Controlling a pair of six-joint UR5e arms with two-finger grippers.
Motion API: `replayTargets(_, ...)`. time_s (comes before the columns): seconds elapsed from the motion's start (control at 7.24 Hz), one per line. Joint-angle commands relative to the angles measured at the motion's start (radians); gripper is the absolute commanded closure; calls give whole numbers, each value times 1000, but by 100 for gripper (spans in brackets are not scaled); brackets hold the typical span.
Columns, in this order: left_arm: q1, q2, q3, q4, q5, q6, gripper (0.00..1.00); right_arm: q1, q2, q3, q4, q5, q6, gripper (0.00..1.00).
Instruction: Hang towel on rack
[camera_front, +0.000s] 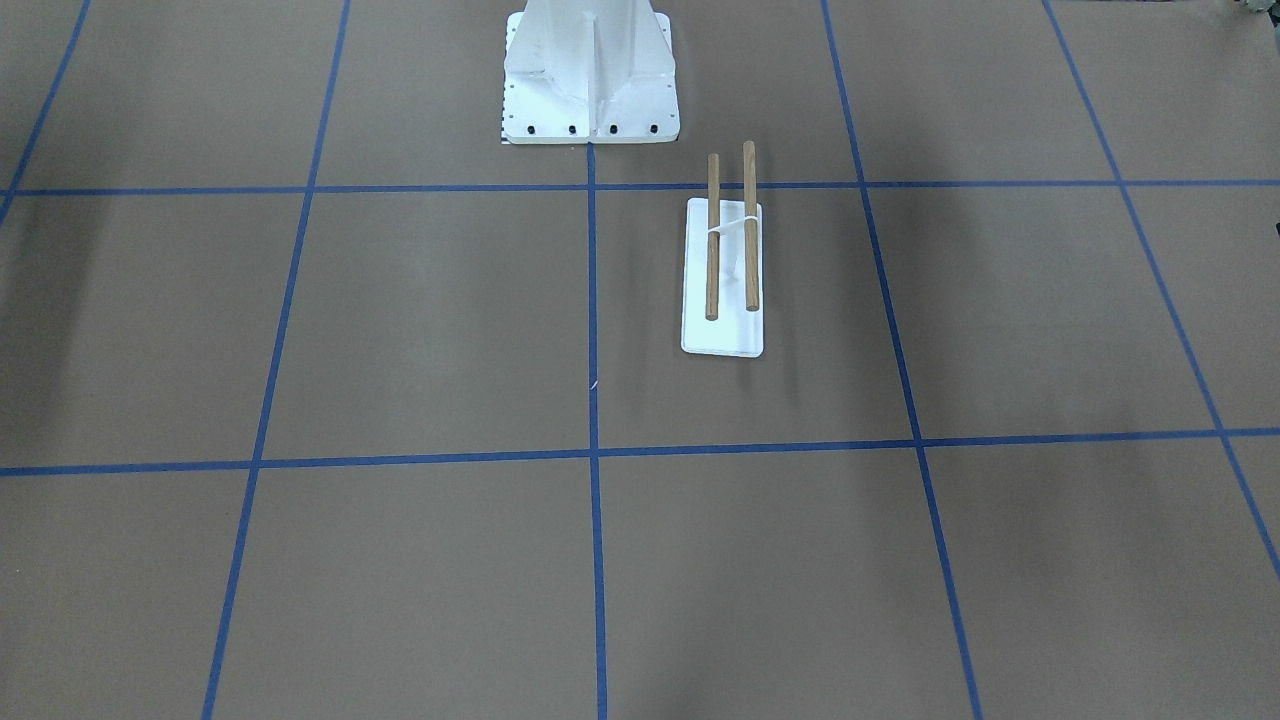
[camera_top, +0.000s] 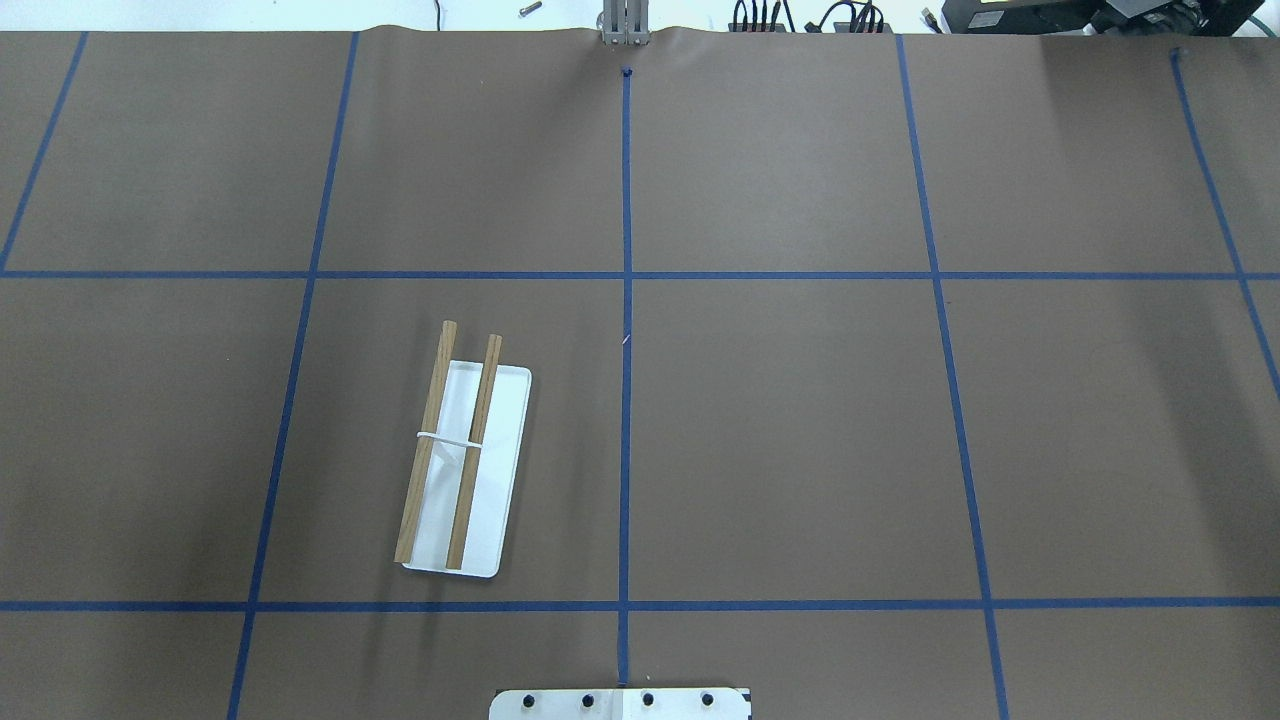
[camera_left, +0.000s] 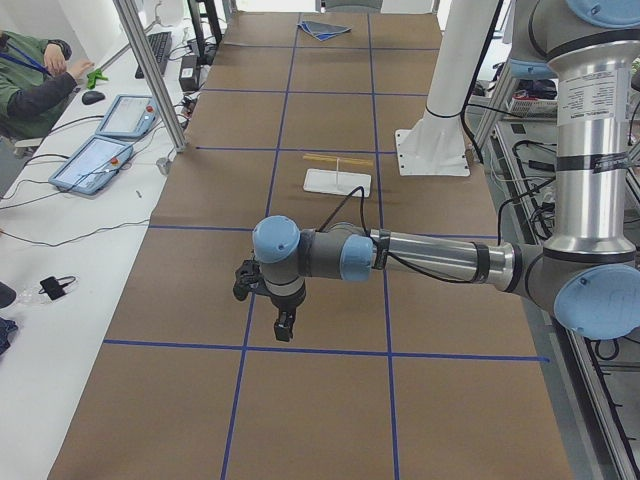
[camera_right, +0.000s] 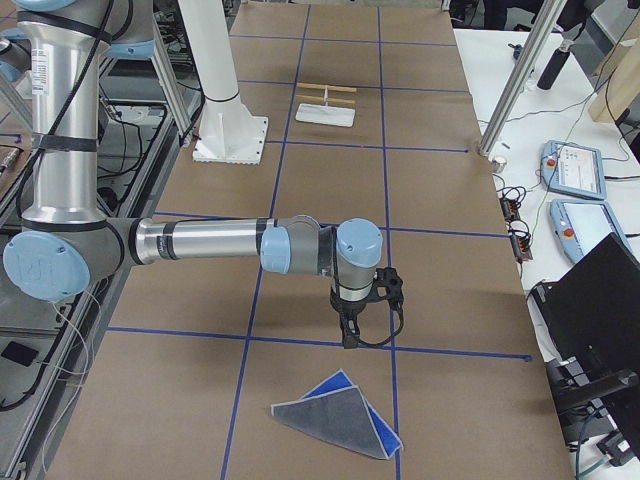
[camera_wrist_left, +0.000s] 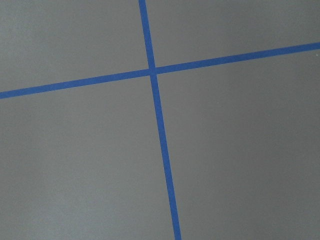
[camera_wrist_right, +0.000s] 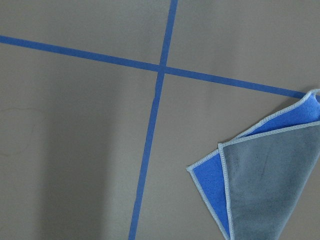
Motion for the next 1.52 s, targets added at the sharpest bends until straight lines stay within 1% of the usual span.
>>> replayTargets(0.0, 1, 0, -2, -2, -6, -2, 1, 0, 0, 1, 1, 2, 0, 0)
replayTargets(0.14, 1, 0, -3, -5, -8, 0, 1, 0, 2, 2, 1, -1, 0, 0)
replayTargets(0.41, 1, -8, -59, -6, -8, -3, 1, 0, 2, 11, 2, -4, -2, 0)
replayTargets(0.55, -1, -8, -90, -6, -8, -8, 1, -2, 0, 50, 1, -6, -3, 0)
replayTargets(0.69, -1, -11, -101, -6, -8, -9, 1, -2, 3, 52, 2, -4, -5, 0)
replayTargets(0.83, -1, -21, -112, -12, -8, -8, 1, -5, 24, 75, 13, 3, -5, 0)
replayTargets(0.97, -1, -49, -109, -61, -6, -9, 1, -3, 31, 89, 57, 4, 1, 0)
replayTargets(1.11, -1, -51, -101, -113, -5, -11, 1, -6, 66, 40, 127, -6, 2, 0)
replayTargets(1.24, -1, -64, -75, -221, 1, -12, 1, -6, 54, 3, 186, 7, 5, 0)
replayTargets(1.38, -2, -86, -30, -333, 0, -26, 1, -5, 48, -49, 212, 16, -5, 0)
